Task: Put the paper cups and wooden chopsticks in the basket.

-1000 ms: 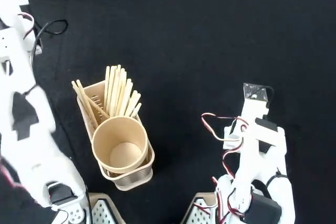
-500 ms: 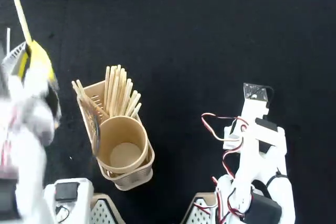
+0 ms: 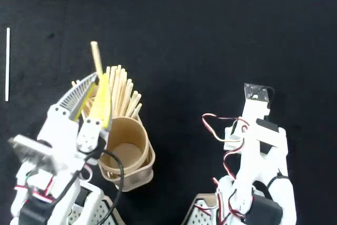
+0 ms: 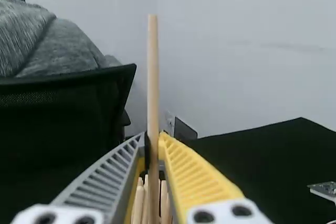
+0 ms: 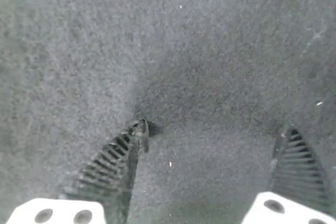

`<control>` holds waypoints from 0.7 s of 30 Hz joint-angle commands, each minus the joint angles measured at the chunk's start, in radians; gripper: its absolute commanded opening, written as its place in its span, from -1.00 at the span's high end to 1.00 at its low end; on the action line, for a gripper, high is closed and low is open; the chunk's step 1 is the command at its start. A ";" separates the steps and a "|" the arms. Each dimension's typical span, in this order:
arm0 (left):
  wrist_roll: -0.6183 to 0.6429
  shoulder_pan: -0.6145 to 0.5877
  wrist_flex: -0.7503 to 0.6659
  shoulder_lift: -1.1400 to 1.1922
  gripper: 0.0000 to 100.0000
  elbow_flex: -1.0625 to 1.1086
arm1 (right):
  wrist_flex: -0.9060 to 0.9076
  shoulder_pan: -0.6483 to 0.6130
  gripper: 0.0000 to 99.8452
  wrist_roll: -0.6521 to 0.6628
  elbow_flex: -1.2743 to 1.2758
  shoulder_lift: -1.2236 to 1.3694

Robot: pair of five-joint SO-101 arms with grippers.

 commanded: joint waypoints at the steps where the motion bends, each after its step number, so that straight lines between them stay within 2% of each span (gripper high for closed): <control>1: 0.009 -0.061 -0.011 -0.008 0.92 0.027 | 0.002 0.014 0.23 0.006 0.004 -0.015; 4: 0.038 -0.148 0.057 -0.003 0.70 0.007 | 0.002 0.014 0.23 0.006 0.004 -0.015; 6: 0.124 -0.165 0.121 -0.003 0.57 -0.022 | 0.002 0.014 0.23 0.006 0.004 -0.015; 8: 0.166 -0.163 0.193 -0.003 0.55 -0.102 | 0.002 0.012 0.23 0.006 0.004 -0.015; 11: 0.129 -0.199 0.233 0.037 0.55 -0.248 | 0.000 0.011 0.23 0.006 0.004 -0.015; 14: 0.115 -0.254 0.292 0.175 0.55 -0.380 | 0.000 0.011 0.23 0.006 0.004 -0.015; 16: 0.115 -0.355 0.359 0.310 0.55 -0.492 | 0.000 0.009 0.23 0.006 0.004 -0.015; 19: 0.109 -0.590 0.466 0.551 0.55 -0.685 | 0.000 0.009 0.23 0.006 0.004 -0.015; 21: 0.032 -0.693 0.546 0.729 0.55 -0.808 | 0.000 0.009 0.23 0.006 0.004 -0.015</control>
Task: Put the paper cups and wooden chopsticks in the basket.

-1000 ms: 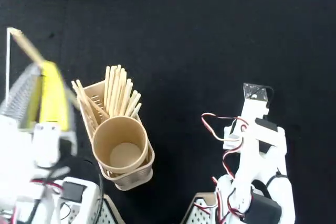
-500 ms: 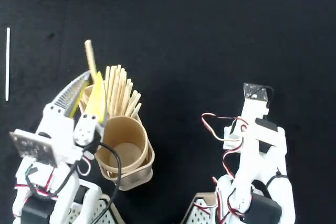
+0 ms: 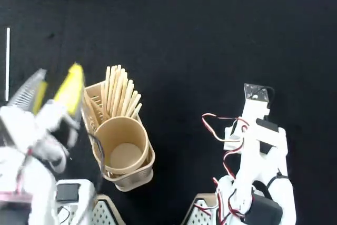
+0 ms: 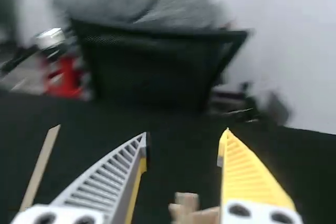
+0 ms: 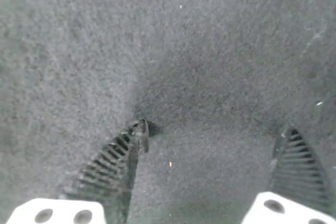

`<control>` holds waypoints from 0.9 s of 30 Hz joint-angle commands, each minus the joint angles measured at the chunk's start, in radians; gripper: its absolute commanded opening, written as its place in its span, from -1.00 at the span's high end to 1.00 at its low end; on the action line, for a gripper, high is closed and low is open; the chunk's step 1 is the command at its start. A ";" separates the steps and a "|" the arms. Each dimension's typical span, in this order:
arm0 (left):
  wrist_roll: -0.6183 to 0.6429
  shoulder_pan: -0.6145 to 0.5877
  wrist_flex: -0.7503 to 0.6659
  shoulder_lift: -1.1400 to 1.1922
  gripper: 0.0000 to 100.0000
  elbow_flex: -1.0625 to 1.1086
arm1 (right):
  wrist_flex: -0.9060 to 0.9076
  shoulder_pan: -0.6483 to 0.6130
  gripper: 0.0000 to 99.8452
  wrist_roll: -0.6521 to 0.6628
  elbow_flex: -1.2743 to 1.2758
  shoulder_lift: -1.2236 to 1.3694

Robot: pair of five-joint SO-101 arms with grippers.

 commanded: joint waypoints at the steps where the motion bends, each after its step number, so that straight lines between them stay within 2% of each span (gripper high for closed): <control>1: -0.135 -0.266 0.164 0.417 0.55 -0.320 | 0.000 0.008 0.23 0.006 0.004 -0.015; 4: -0.258 -0.357 0.258 0.675 0.55 -0.456 | 0.000 0.008 0.23 0.006 0.004 -0.015; 6: -0.313 -0.414 0.270 0.839 0.55 -0.527 | 0.000 0.008 0.23 0.006 0.004 -0.015; 14: -0.394 -0.581 0.247 1.409 0.55 -0.831 | 0.002 0.008 0.23 0.008 0.004 -0.015; 18: -0.440 -0.596 0.250 1.688 0.55 -1.024 | 0.002 0.008 0.23 0.008 0.004 -0.015; 27: -0.439 -0.582 0.270 2.220 0.55 -1.547 | 0.002 0.008 0.23 0.008 0.004 -0.015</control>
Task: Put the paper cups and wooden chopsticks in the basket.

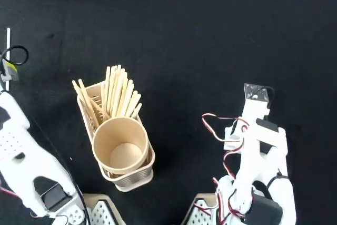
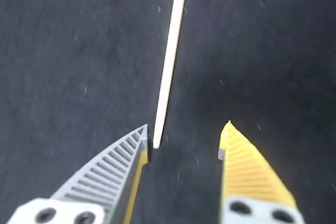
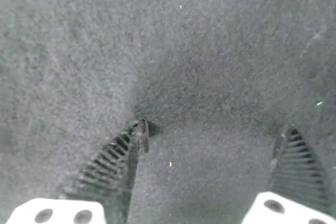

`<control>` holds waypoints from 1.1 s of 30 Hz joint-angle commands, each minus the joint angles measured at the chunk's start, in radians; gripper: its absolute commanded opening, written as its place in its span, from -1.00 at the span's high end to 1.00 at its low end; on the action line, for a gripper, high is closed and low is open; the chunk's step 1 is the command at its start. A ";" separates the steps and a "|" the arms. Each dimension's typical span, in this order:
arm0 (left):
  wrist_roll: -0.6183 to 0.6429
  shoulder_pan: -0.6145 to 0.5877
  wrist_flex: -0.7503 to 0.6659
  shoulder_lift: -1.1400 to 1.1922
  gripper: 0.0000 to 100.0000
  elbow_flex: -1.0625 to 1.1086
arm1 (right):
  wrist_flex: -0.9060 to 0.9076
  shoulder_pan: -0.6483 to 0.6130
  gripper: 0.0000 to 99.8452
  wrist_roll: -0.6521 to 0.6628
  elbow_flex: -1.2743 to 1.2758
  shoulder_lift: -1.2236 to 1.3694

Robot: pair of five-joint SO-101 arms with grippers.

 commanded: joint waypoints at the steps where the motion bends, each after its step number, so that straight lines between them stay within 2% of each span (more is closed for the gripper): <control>1: -0.012 0.004 0.021 0.207 0.55 -0.297 | 0.002 0.008 0.23 0.008 0.004 -0.015; 6: -0.012 -0.001 0.032 0.419 0.73 -0.476 | 0.002 0.008 0.23 0.008 0.004 -0.015; 10: -0.012 -0.012 0.133 0.486 0.95 -0.644 | 0.002 0.009 0.23 0.008 0.004 -0.015; 15: -0.006 -0.013 0.354 0.503 0.94 -0.880 | 0.002 0.009 0.23 0.008 0.004 -0.015; 20: 0.054 -0.019 0.354 0.425 0.95 -0.811 | 0.002 0.009 0.23 0.008 0.004 -0.015; 24: 0.074 -0.025 0.356 0.258 0.95 -0.470 | 0.002 0.011 0.23 0.008 0.004 -0.015; 28: 0.048 -0.015 0.342 -0.064 0.94 0.147 | 0.000 0.009 0.23 0.008 0.004 -0.015; 30: -0.005 0.010 0.258 -0.236 0.94 0.456 | 0.000 0.009 0.23 0.008 0.004 -0.015; 33: -0.014 0.045 0.057 -0.506 0.94 0.871 | 0.000 0.009 0.23 0.008 0.004 -0.015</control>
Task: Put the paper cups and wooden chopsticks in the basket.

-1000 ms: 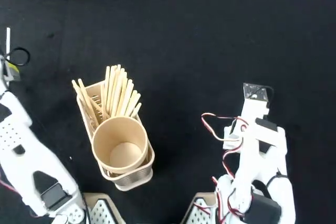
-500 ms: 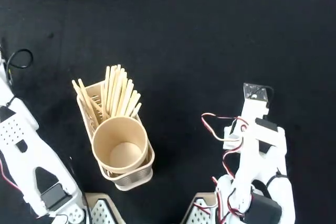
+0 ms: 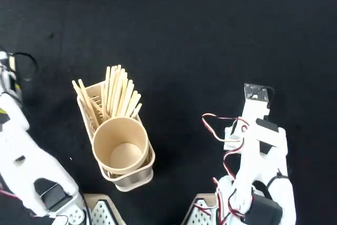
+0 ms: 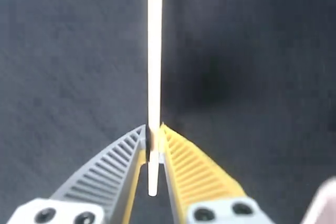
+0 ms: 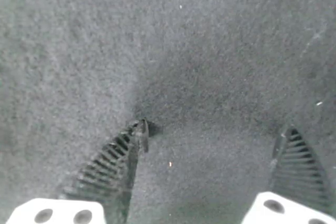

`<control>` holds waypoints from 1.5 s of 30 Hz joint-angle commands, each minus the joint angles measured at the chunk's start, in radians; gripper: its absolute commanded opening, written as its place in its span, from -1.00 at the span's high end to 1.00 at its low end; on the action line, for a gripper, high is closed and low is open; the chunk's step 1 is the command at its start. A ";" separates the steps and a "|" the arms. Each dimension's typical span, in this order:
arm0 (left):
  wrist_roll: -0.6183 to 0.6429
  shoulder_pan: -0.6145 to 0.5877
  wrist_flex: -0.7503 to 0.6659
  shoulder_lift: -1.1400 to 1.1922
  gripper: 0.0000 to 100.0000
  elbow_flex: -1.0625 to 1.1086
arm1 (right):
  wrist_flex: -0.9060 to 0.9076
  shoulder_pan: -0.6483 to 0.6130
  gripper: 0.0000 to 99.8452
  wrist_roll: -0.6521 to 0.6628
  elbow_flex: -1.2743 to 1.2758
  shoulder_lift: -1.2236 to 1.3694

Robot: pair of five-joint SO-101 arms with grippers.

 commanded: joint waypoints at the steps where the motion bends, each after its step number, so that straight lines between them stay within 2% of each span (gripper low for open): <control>1: -0.028 0.054 -0.267 -0.505 0.94 0.769 | 0.000 0.011 0.23 0.008 0.004 -0.015; 4: -0.028 0.054 -0.471 -0.775 0.94 1.118 | 0.000 0.011 0.23 0.008 0.004 -0.015; 7: -0.028 0.054 -0.617 -0.993 0.93 1.354 | 0.000 0.011 0.23 0.008 0.004 -0.015; 9: -0.028 0.054 -0.634 -1.088 0.79 1.437 | 0.002 0.011 0.23 0.008 0.004 -0.015; 12: -0.021 0.044 -0.594 -1.166 0.46 1.477 | 0.002 0.012 0.23 0.008 0.004 -0.015; 14: -0.021 0.028 -0.585 -1.191 0.38 1.460 | 0.002 0.012 0.23 0.008 0.004 -0.015; 18: 0.041 0.024 -0.591 -1.186 0.47 1.348 | 0.002 0.012 0.23 0.008 0.004 -0.015; 21: 0.057 0.064 -0.666 -1.137 0.47 1.270 | 0.002 0.012 0.23 0.008 0.004 -0.015; 25: 0.057 0.136 -0.743 -0.964 0.48 1.170 | 0.002 0.012 0.23 0.008 0.004 -0.015; 29: 0.058 0.143 -0.758 -0.700 0.48 1.003 | 0.002 0.012 0.23 0.008 0.004 -0.015; 31: 0.058 0.139 -0.756 -0.566 0.55 0.924 | 0.002 0.014 0.23 0.008 0.004 -0.015; 34: 0.057 0.130 -0.750 -0.410 0.75 0.828 | 0.002 0.014 0.23 0.008 0.004 -0.015; 37: 0.052 0.134 -0.695 -0.370 0.90 0.769 | 0.002 0.014 0.23 0.008 0.004 -0.015; 45: 0.057 0.137 -0.620 -0.417 0.94 0.751 | 0.002 0.014 0.23 0.008 0.004 -0.015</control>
